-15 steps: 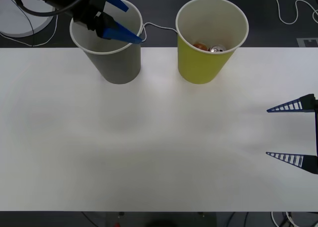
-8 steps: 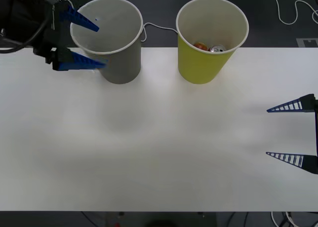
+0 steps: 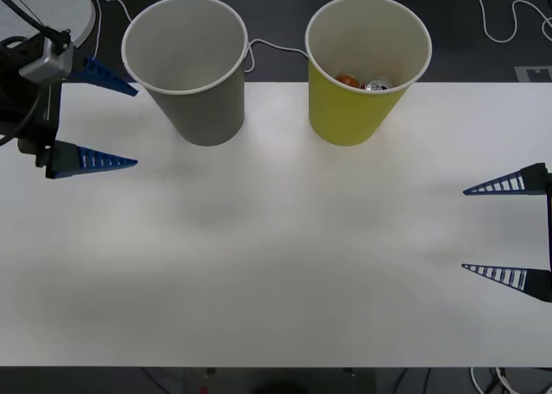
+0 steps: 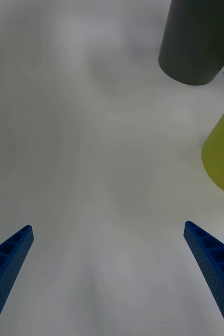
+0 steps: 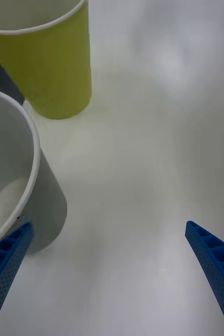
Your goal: Put the can into the green bin and the plastic bottle into the gray bin
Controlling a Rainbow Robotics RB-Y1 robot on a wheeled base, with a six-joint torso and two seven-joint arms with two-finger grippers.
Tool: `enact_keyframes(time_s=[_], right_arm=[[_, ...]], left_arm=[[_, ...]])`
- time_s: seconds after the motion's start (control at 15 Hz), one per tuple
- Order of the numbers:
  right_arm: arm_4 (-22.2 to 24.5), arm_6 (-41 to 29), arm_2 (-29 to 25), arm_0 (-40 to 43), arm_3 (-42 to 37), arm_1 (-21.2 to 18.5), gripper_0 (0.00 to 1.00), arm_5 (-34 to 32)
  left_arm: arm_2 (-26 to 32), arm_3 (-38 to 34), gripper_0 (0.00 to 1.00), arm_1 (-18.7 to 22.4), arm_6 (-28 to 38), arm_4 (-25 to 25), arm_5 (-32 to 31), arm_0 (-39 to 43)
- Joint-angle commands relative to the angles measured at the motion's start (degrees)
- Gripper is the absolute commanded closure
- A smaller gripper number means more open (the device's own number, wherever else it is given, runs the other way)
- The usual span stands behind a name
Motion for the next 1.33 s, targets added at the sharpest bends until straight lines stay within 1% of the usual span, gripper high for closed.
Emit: enact_keyframes(time_s=[0.07,0.47,0.6,0.87,1.2,1.33], right_arm=[[0.0,0.0,0.0,0.0,0.0,0.0,0.0,0.0],[0.0,0.0,0.0,0.0,0.0,0.0,0.0,0.0],[0.0,0.0,0.0,0.0,0.0,0.0,0.0,0.0],[0.0,0.0,0.0,0.0,0.0,0.0,0.0,0.0],[0.0,0.0,0.0,0.0,0.0,0.0,0.0,0.0],[0.0,0.0,0.0,0.0,0.0,0.0,0.0,0.0]], left_arm=[[3.7,0.0,0.0,0.2,-6.4,0.7,0.0,4.4],[8.1,0.0,0.0,0.2,-15.3,1.6,0.0,11.4],[9.3,0.0,0.0,0.2,-16.7,1.9,0.0,13.2],[10.0,0.0,0.0,0.7,-23.0,2.2,0.0,16.7],[10.0,0.0,0.0,2.8,-22.9,2.0,0.0,17.5],[9.0,0.0,0.0,3.7,-22.9,2.1,0.0,18.0]])
